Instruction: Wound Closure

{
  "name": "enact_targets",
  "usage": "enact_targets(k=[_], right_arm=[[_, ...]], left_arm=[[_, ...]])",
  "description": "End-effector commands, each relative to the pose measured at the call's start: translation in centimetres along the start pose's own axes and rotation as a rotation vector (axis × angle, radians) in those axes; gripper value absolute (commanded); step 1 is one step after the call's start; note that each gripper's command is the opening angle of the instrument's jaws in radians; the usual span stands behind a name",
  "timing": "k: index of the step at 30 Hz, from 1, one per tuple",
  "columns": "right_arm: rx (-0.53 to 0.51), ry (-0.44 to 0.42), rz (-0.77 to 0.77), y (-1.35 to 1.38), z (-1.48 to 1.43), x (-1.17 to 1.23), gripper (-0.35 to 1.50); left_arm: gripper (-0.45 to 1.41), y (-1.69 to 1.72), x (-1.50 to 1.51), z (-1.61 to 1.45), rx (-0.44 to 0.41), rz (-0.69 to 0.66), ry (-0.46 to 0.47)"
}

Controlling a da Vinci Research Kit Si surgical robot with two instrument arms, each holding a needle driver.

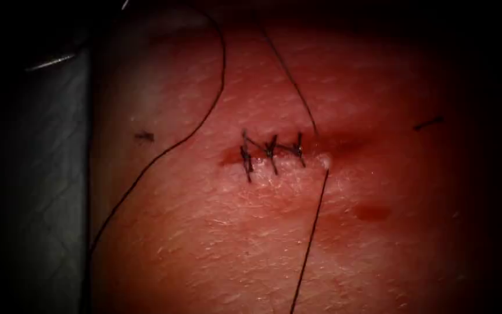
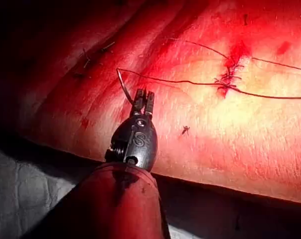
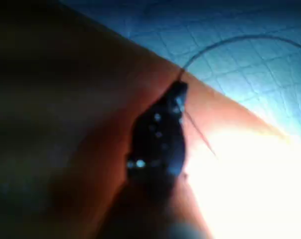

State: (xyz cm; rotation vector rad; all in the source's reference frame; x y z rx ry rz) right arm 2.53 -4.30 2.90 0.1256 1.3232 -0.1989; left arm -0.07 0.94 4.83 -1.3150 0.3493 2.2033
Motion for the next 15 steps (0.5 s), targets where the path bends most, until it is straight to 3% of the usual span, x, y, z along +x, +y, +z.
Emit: enact_targets(k=[1, 7, 8, 11, 12, 15], right_arm=[[0.009, 0.006, 0.005, -0.14, 0.09, 0.05, -0.35], [0.020, 0.013, 0.011, -0.12, 0.14, 0.15, -0.35], [0.012, 0.015, 0.014, -0.07, 0.13, 0.14, 0.17], [-0.065, 0.006, 0.036, 0.14, 0.01, 0.08, 0.98], [-0.102, -0.016, 0.051, 0.26, -0.06, 0.02, 1.14], [-0.148, -0.064, 0.057, 0.60, -0.32, -0.15, 1.20]], left_arm=[[-0.45, 0.02, -0.04, 0.07, -0.001, 0.000, 0.001], [-0.45, 0.02, -0.04, 0.07, -0.001, 0.000, 0.001], [-0.45, 0.02, -0.04, 0.07, -0.001, 0.000, 0.001], [-0.45, 0.03, -0.04, 0.07, -0.001, 0.000, 0.001], [-0.45, 0.03, -0.04, 0.07, -0.001, 0.000, 0.001], [-0.45, 0.03, -0.04, 0.07, 0.000, 0.000, 0.000]])
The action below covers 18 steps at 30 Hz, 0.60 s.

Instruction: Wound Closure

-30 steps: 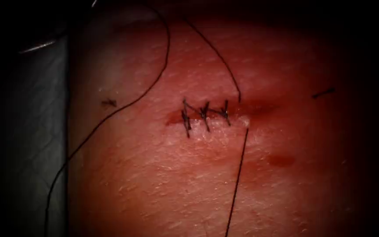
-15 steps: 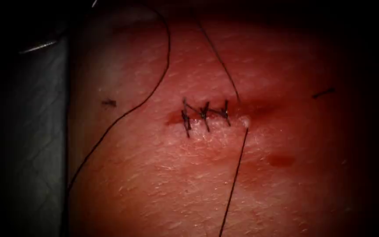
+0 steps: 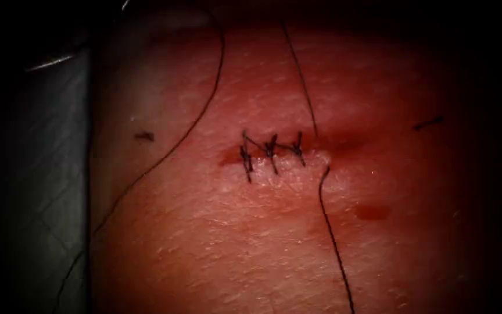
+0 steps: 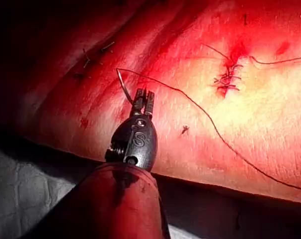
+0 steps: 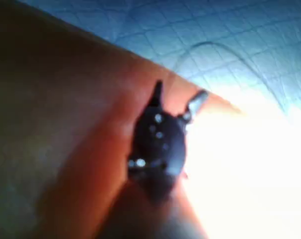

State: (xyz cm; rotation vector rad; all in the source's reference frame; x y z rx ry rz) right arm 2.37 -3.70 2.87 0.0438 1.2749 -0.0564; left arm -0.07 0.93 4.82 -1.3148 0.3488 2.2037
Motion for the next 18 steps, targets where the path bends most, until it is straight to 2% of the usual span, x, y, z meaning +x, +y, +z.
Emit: enact_targets(k=[1, 2, 3, 5, 6, 13, 18], right_arm=[[-0.028, -0.030, -0.011, 0.19, -0.09, -0.16, 1.20], [-0.040, -0.041, -0.010, 0.32, -0.16, -0.22, 1.20], [-0.069, -0.043, -0.033, 0.61, -0.33, -0.38, 1.18], [-0.093, -0.061, -0.042, 0.89, -0.47, -0.57, 1.18], [-0.107, -0.081, -0.036, 1.10, -0.57, -0.75, 1.18], [-0.168, -0.090, -0.002, 1.60, -0.81, -1.36, 1.21], [-0.157, -0.081, 0.026, 1.78, -0.96, -1.35, 1.23]], left_arm=[[-0.45, 0.02, -0.04, 0.07, 0.000, 0.000, 0.001], [-0.45, 0.02, -0.04, 0.07, -0.002, 0.000, 0.003], [-0.45, 0.02, -0.04, 0.07, -0.002, 0.000, 0.003], [-0.45, 0.02, -0.04, 0.08, -0.002, 0.000, 0.003], [-0.45, 0.02, -0.04, 0.08, -0.002, 0.000, 0.003], [-0.45, 0.02, -0.06, 0.09, -0.002, 0.000, 0.004], [-0.45, 0.00, -0.08, 0.10, -0.002, 0.001, 0.004]])
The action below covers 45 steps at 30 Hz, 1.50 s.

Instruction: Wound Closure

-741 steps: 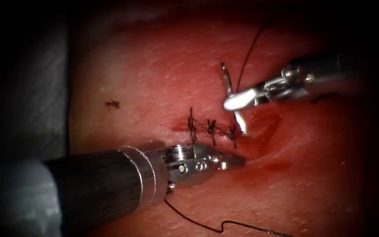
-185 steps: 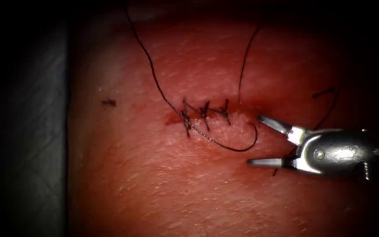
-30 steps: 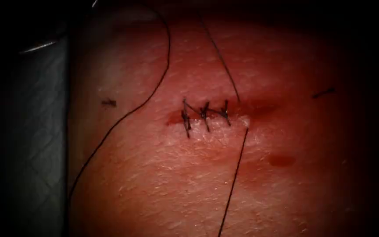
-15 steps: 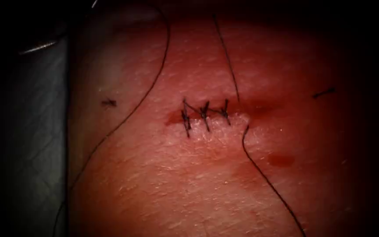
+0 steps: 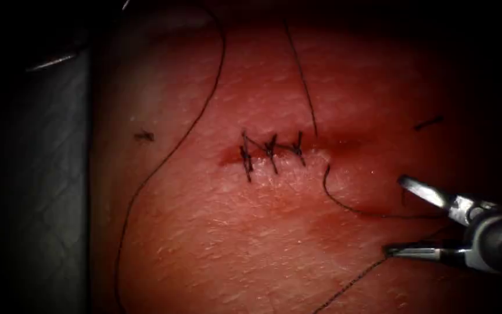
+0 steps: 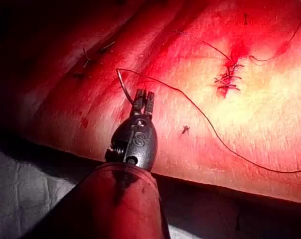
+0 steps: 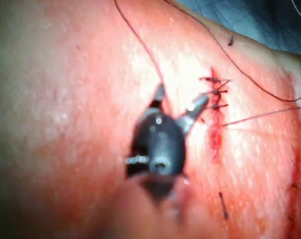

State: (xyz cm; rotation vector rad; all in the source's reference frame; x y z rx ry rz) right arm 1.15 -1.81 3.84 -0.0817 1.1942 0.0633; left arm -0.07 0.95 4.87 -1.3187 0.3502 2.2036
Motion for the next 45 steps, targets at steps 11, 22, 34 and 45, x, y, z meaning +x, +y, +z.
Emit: enact_targets(k=[11, 22, 34, 45], right_arm=[[0.199, -0.080, 0.005, -0.02, -0.38, -0.18, 1.35], [0.398, -0.212, 0.025, -0.25, -1.20, -0.46, 1.38], [0.441, -0.504, -0.087, 0.03, -1.38, -0.61, 1.33], [0.088, -0.265, -0.061, 0.57, -0.65, -0.44, 1.31]], left_arm=[[-0.45, 0.02, -0.05, 0.07, -0.001, 0.000, 0.001], [-0.45, 0.03, -0.05, 0.08, 0.000, 0.000, 0.001], [-0.45, 0.03, -0.05, 0.07, -0.002, 0.001, -0.001], [-0.45, 0.06, -0.05, 0.09, -0.003, 0.002, 0.002]])
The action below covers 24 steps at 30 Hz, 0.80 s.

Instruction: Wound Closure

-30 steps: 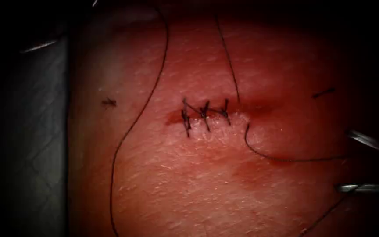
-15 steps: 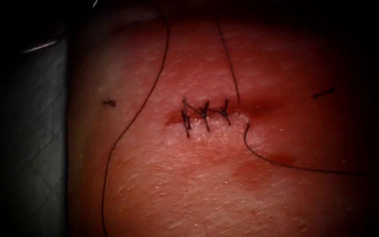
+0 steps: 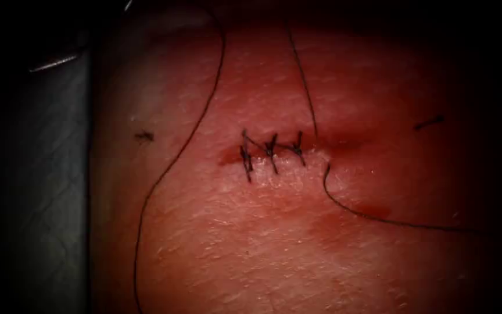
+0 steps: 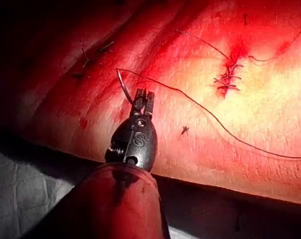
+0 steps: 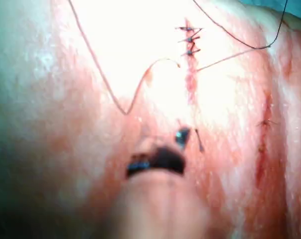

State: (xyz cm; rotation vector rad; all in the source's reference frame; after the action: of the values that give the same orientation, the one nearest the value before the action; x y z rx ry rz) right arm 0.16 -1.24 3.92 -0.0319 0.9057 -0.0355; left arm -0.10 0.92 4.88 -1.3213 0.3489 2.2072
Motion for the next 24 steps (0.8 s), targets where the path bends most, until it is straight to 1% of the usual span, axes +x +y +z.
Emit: enact_targets(k=[1, 3, 4, 6, 10, 12, 19, 24], right_arm=[[-0.014, 0.047, 0.014, -0.06, 0.25, 0.10, 1.31], [-0.028, 0.096, 0.020, -0.08, 0.40, 0.18, 1.30], [-0.037, 0.131, 0.026, -0.10, 0.56, 0.25, 1.30], [-0.042, 0.156, 0.022, -0.11, 0.71, 0.28, 1.28], [-0.022, 0.217, 0.011, -0.17, 1.02, 0.25, 1.28], [-0.017, 0.239, -0.008, -0.23, 1.17, 0.21, 1.25], [-0.020, 0.296, -0.088, -0.39, 1.50, 0.12, 1.23], [-0.033, 0.316, -0.196, -0.38, 1.59, 0.10, 1.21]], left_arm=[[-0.45, 0.02, -0.05, 0.07, 0.000, -0.001, 0.002], [-0.45, 0.02, -0.05, 0.07, 0.000, -0.001, 0.002], [-0.45, 0.02, -0.05, 0.07, 0.000, -0.001, 0.002], [-0.45, 0.02, -0.04, 0.07, 0.000, -0.001, 0.002], [-0.45, 0.02, -0.04, 0.07, 0.001, -0.001, 0.002], [-0.45, 0.02, -0.04, 0.07, 0.001, -0.001, 0.001], [-0.45, 0.03, -0.04, 0.07, 0.001, -0.001, 0.001], [-0.45, 0.03, -0.04, 0.07, 0.001, -0.001, 0.001]])
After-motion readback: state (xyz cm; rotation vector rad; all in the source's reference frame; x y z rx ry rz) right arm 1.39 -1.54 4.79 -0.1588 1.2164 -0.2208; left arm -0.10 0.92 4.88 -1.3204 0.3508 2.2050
